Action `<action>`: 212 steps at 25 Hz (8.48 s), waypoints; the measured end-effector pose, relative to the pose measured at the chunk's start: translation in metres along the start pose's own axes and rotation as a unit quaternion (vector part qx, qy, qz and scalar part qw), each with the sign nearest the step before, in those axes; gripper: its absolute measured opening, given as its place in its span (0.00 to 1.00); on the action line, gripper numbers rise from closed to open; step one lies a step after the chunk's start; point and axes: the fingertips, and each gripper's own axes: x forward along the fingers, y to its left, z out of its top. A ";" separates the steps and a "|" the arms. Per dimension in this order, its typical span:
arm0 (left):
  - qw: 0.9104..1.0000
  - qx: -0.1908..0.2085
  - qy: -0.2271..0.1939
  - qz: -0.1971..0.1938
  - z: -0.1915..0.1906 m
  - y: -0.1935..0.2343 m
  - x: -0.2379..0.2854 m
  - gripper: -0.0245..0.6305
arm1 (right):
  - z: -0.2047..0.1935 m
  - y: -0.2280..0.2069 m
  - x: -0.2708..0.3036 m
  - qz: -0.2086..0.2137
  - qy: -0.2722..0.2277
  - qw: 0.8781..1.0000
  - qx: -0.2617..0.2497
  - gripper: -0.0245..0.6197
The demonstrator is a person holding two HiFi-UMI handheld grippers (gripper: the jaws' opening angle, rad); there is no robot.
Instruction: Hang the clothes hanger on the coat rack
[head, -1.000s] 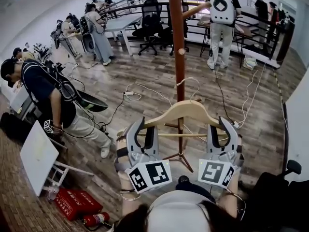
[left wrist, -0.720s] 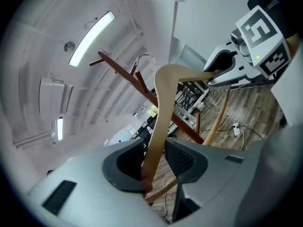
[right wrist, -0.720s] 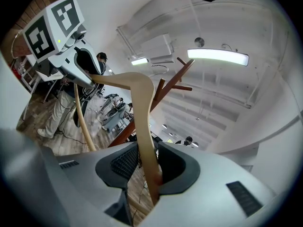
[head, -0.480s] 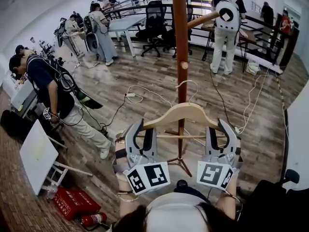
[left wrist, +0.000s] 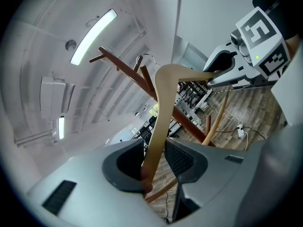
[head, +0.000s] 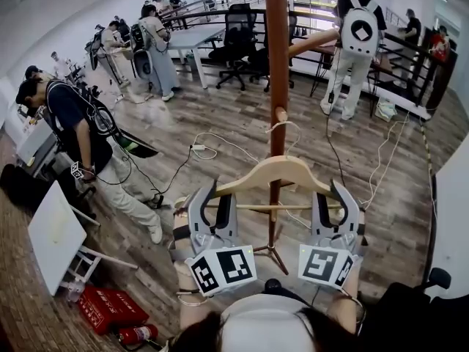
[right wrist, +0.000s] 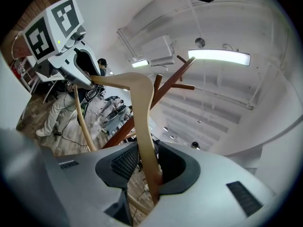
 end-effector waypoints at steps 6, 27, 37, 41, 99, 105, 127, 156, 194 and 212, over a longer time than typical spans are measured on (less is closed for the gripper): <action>1.000 -0.005 0.004 0.007 -0.003 0.008 0.011 0.25 | 0.005 0.001 0.015 0.005 -0.007 1.000 -0.005 0.25; 0.999 -0.011 0.029 -0.013 -0.017 -0.008 0.056 0.25 | -0.018 0.004 0.059 0.022 0.012 1.000 0.003 0.25; 0.999 -0.014 0.040 -0.022 -0.027 -0.016 0.070 0.25 | -0.031 0.013 0.075 0.034 0.022 0.999 0.007 0.25; 0.999 -0.015 0.044 -0.026 -0.032 -0.019 0.073 0.25 | -0.034 0.018 0.077 0.037 0.026 0.999 0.006 0.25; 0.999 -0.043 -0.006 -0.033 -0.031 -0.031 0.001 0.26 | -0.031 0.029 -0.004 0.053 0.013 0.995 0.079 0.25; 0.997 -0.062 -0.018 -0.045 -0.034 -0.033 -0.022 0.26 | -0.025 0.041 -0.023 0.064 0.015 0.992 0.108 0.25; 0.990 -0.117 -0.048 -0.069 -0.046 -0.041 -0.102 0.21 | 0.001 0.074 -0.102 0.064 0.002 0.987 0.150 0.23; 0.966 -0.218 -0.080 -0.115 -0.048 -0.062 -0.209 0.08 | 0.016 0.104 -0.201 0.063 -0.021 0.968 0.244 0.12; 0.948 -0.281 -0.088 -0.126 -0.051 -0.071 -0.245 0.07 | 0.029 0.120 -0.239 0.076 -0.015 0.968 0.239 0.10; 0.954 -0.259 -0.076 -0.132 -0.048 -0.081 -0.237 0.07 | 0.027 0.120 -0.239 0.079 -0.018 0.963 0.258 0.10</action>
